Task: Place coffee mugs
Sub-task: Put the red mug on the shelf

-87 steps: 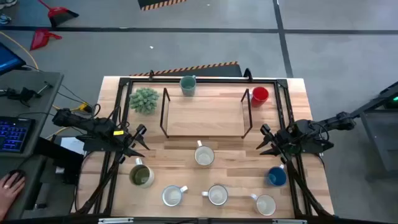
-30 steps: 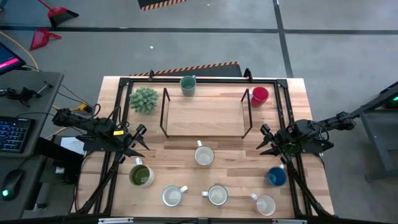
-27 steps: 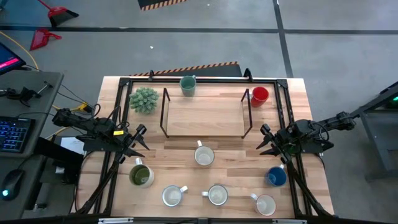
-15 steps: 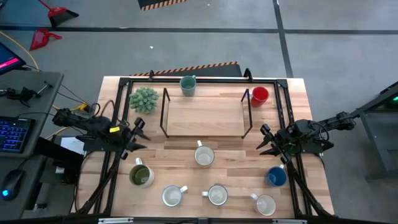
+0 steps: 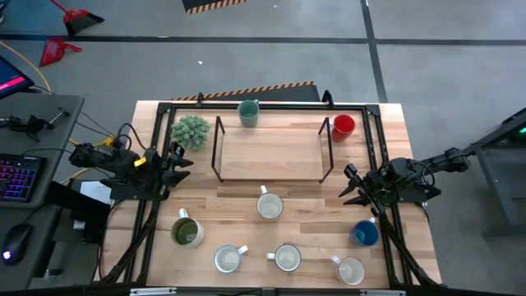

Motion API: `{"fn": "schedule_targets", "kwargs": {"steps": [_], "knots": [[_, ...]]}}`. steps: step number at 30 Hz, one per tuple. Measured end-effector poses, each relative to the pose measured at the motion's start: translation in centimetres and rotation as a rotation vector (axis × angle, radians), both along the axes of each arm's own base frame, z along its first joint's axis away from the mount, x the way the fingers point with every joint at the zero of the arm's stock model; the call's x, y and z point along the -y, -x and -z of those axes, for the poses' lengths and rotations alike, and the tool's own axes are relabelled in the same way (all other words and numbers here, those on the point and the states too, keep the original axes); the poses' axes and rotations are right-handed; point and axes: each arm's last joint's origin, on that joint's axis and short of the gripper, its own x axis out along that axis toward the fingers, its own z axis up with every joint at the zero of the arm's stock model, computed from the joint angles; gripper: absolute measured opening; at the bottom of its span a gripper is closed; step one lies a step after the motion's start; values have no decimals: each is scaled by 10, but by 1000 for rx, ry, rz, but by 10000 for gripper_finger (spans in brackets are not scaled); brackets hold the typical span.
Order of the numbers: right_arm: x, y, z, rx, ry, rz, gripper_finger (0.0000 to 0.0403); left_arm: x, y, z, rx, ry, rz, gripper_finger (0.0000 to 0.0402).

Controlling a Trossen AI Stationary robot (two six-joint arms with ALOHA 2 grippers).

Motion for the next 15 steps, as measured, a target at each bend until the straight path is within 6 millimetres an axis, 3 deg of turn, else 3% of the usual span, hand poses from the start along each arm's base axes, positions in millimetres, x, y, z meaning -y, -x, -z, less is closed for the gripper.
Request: {"fn": "schedule_targets", "kwargs": {"steps": [7,15], "knots": [[0,0,0,0,0,0,108,1,-4,10,-109,81,44,145],[1,0,-3,24,-20,48,108,1,-4,10,-115,54,8,145]]}}
